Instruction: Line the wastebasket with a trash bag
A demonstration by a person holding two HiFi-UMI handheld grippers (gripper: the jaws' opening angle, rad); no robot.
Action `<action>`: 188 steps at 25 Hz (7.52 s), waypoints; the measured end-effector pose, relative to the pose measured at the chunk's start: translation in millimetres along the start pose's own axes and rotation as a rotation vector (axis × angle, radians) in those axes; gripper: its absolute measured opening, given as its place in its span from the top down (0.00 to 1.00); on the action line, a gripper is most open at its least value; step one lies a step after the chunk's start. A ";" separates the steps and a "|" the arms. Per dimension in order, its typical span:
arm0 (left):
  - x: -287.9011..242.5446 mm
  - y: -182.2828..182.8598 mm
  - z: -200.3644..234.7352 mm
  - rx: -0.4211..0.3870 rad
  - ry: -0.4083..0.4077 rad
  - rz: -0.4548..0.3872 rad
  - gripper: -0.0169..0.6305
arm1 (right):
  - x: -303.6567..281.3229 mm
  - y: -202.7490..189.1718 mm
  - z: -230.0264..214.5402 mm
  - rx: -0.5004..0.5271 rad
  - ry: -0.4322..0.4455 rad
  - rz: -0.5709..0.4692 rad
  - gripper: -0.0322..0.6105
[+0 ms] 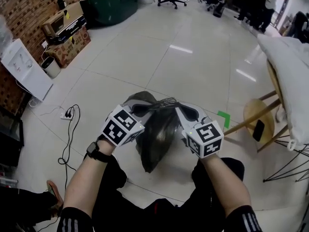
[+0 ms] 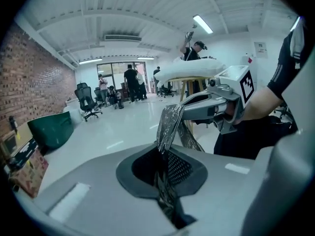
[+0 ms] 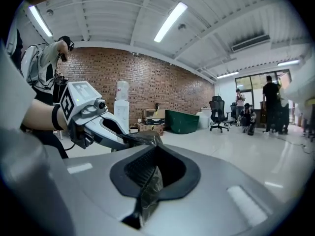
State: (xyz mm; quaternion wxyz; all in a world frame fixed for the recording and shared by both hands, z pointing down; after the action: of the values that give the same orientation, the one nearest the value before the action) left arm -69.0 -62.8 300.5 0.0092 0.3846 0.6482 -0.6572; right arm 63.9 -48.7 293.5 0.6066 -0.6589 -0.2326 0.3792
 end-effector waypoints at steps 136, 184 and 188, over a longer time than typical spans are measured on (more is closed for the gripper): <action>-129.5 -166.8 96.6 0.326 0.010 0.291 0.96 | -241.0 -300.1 26.3 0.476 0.340 0.759 0.71; -151.2 -173.8 98.5 0.262 0.050 0.347 0.92 | -76.8 -224.7 -30.8 0.193 0.490 0.513 0.58; -155.0 -173.3 98.6 0.252 0.035 0.351 0.95 | -79.6 -241.2 -27.4 0.249 0.487 0.567 0.61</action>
State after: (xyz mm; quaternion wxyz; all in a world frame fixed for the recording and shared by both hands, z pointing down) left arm -97.0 -195.2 513.7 0.0644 0.5010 0.4841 -0.7145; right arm 74.2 -89.2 545.5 0.5904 -0.6892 0.1572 0.3894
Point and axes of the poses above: the fingertips, and each gripper's own axes: x backward along the fingers, z to its left, y out of its top, the point moved 5 cm from there along x, backward along the fingers
